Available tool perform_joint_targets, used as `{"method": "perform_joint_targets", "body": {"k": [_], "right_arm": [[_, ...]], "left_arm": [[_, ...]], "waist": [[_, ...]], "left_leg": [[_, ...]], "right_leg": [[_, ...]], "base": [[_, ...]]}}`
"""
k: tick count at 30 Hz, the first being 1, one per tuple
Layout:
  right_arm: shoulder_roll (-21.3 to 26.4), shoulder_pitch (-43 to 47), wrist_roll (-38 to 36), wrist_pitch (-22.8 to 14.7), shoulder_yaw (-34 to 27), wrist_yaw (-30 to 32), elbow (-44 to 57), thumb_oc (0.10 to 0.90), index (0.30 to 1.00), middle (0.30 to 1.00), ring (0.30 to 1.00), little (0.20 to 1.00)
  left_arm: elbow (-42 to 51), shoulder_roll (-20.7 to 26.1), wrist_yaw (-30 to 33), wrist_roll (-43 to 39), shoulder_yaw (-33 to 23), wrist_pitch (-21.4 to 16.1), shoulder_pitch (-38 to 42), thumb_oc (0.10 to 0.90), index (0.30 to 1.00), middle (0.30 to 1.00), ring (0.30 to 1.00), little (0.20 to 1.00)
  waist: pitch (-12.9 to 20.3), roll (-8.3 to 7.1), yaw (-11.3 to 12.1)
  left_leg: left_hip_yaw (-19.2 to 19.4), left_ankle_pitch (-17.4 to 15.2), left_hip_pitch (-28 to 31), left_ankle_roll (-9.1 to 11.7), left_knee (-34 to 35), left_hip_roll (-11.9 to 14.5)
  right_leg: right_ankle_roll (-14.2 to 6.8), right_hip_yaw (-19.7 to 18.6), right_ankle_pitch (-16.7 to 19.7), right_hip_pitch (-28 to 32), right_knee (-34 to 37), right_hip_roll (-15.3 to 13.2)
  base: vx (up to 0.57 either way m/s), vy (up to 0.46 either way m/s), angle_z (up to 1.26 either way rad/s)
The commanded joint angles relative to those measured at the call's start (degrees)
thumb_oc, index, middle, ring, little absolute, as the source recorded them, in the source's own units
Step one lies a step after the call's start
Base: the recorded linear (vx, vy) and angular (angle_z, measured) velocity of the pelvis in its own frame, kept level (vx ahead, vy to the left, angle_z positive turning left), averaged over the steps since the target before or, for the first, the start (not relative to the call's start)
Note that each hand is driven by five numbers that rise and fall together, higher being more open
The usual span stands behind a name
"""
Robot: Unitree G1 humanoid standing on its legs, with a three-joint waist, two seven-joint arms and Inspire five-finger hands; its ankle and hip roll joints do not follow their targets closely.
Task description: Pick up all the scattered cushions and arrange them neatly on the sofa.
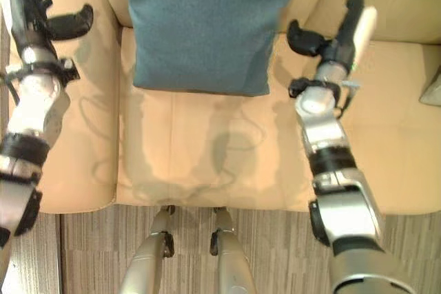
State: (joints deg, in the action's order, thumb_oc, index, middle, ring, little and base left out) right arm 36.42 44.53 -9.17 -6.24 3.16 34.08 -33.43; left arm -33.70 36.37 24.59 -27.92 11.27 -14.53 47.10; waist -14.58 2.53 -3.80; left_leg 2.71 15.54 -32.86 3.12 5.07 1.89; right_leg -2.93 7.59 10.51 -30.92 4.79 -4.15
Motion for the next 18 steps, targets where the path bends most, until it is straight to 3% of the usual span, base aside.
{"method": "perform_joint_targets", "body": {"k": [1,3,4,8,9,11,13,18], "right_arm": [[2.92,-7.38,5.09,-4.4,-3.82,1.36,6.46,0.8,0.9,0.9,0.9,0.9],[1.51,-13.53,6.09,-5.17,-6.72,-0.52,9.37,0.8,0.9,0.9,0.9,0.9],[-0.1,-19.78,7.31,-5.54,-8.63,-3.04,12.98,0.8,0.9,0.9,0.9,0.9],[-2.61,-29.45,8.08,-5.71,-10.73,-7.44,16.33,0.8,0.9,0.9,0.9,0.9],[-5.66,-35.05,7.55,-5.82,-11.93,-10.05,17.07,0.8,0.9,0.9,0.9,0.9],[-7.01,-38.0,7.52,-5.75,-12.44,-11.28,16.94,0.8,0.9,0.9,0.9,0.9],[-11.19,-45.1,6.13,-5.57,-13.47,-14.66,16.12,0.8,0.9,0.9,0.9,0.9],[-14.96,-51.07,4.96,-5.37,-11.51,-17.77,11.07,0.8,0.9,0.9,0.9,0.9]], "left_arm": [[5.4,-2.24,0.86,2.48,-4.99,-6.97,-4.63,0.8,0.9,0.9,0.9,0.9],[10.11,-3.43,-0.44,4.16,-7.34,-7.32,-10.48,0.8,0.9,0.9,0.9,0.9],[14.6,-5.33,-2.2,5.39,-9.19,-6.91,-17.32,0.8,0.9,0.9,0.9,0.9],[20.37,-7.14,-5.1,7.76,-12.52,-6.01,-28.44,0.8,0.9,0.9,0.9,0.9],[21.54,-9.64,-6.99,8.01,-14.42,-5.26,-35.19,0.8,0.9,0.9,0.9,0.9],[21.9,-10.74,-8.12,8.54,-15.24,-4.92,-38.7,0.8,0.9,0.9,0.9,0.9],[20.61,-14.4,-11.29,7.5,-16.16,-3.25,-47.43,0.8,0.9,0.9,0.9,0.9],[12.79,-15.94,-12.94,11.04,-15.3,-0.96,-53.63,0.8,0.9,0.9,0.9,0.9]], "waist": [[8.8,-1.03,-0.13],[9.19,-1.45,-0.11],[9.69,-1.96,0.02],[9.73,-2.73,0.31],[9.49,-3.13,0.36],[9.55,-3.26,0.36],[9.67,-3.44,0.47],[10.07,-3.58,0.79]], "left_leg": [[0.92,-10.84,4.09,2.33,-0.07,-1.31],[0.92,-11.21,5.48,2.3,-0.07,-1.11],[0.99,-11.56,7.18,2.35,-0.07,-0.78],[1.22,-12.06,11.14,2.42,-0.07,-0.24],[1.45,-12.39,13.67,2.35,-0.07,-0.04],[1.59,-12.53,15.11,2.32,-0.07,0.06],[1.8,-12.96,18.82,2.13,-0.07,0.34],[1.8,-13.53,23.65,1.93,-0.07,0.64]], "right_leg": [[-5.35,-0.57,-4.34,1.81,0.21,-0.4],[-5.22,-0.33,-4.75,3.27,0.21,-0.44],[-5.17,0.02,-5.18,5.2,0.21,-0.55],[-5.13,0.38,-6.06,9.4,0.21,-0.64],[-5.03,0.67,-6.73,12.11,0.21,-0.43],[-5.01,0.86,-7.09,13.63,0.21,-0.43],[-4.8,1.56,-7.98,17.36,0.21,-0.28],[-4.6,2.38,-8.84,22.16,0.21,0.14]], "base": [[0.04,-0.019,0.0],[0.08,-0.03,0.03],[0.05,-0.026,0.05],[0.04,-0.02,-0.03],[0.04,-0.022,-0.12],[0.04,-0.012,-0.03],[0.04,-0.02,0.05],[0.0,-0.005,0.09]]}}
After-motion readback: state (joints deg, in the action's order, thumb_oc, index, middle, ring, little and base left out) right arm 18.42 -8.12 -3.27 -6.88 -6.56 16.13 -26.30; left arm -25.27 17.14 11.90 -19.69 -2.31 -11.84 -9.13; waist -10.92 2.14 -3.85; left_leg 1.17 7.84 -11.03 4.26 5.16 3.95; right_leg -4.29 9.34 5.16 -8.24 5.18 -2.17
